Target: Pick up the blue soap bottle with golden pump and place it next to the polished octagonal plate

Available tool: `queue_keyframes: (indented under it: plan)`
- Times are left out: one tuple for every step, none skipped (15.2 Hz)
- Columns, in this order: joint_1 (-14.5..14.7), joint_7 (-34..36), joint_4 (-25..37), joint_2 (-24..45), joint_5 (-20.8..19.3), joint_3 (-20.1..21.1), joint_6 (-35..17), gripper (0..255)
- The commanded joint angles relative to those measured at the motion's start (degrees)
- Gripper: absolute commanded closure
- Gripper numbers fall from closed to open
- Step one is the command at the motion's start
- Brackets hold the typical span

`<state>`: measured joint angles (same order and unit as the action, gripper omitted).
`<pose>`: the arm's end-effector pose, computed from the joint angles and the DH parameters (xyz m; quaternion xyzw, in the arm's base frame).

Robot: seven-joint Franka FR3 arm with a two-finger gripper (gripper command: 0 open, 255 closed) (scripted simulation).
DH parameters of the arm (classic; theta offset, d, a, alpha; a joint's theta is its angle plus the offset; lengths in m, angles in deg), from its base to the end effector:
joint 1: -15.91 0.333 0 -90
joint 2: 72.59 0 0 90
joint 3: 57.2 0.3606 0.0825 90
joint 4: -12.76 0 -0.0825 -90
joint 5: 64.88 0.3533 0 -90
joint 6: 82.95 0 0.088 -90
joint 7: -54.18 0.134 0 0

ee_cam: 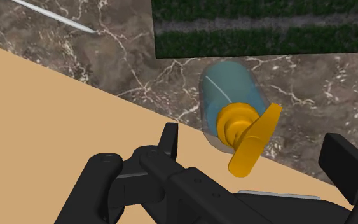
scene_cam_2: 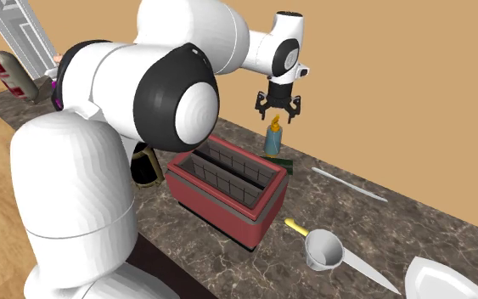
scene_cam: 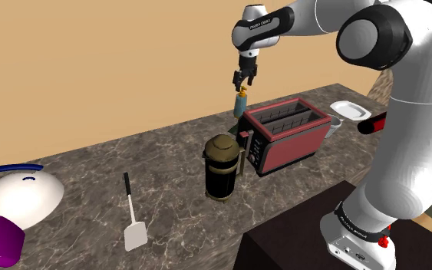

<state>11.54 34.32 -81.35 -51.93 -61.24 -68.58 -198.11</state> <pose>0.6292 -0.1559 0.4385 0.9995 0.0290 0.0050 0.0079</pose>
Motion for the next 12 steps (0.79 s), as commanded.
queue_keyframes:
  plan:
    - [0.02, 0.0, -1.0, 0.69, 0.16, 0.09, -1.72, 0]
    - [0.02, 0.0, -1.01, 0.69, 0.16, 0.09, -1.72, 0]
    - [0.02, 0.0, -1.01, 0.69, 0.16, 0.09, -1.72, 0]
    - [0.02, 0.0, -1.0, 0.69, 0.16, 0.09, -1.72, 0]
    - [0.02, 0.0, -1.0, 0.69, 0.16, 0.09, -1.72, 0]
    - [0.02, 0.0, -1.0, 0.69, 0.16, 0.09, -1.72, 0]
    - [0.02, 0.0, -1.0, 0.69, 0.16, 0.09, -1.72, 0]
    - [0.02, 0.0, -1.0, 0.69, 0.16, 0.09, -1.72, 0]
    - [0.02, 0.0, -1.0, 0.69, 0.16, 0.09, -1.71, 0]
    - [0.02, 0.0, -1.0, 0.69, 0.16, 0.09, -1.71, 255]
    - [0.02, 0.0, -1.0, 0.69, 0.16, 0.09, -1.71, 255]
    - [0.02, 0.0, -1.0, 0.69, 0.16, 0.09, -1.71, 255]
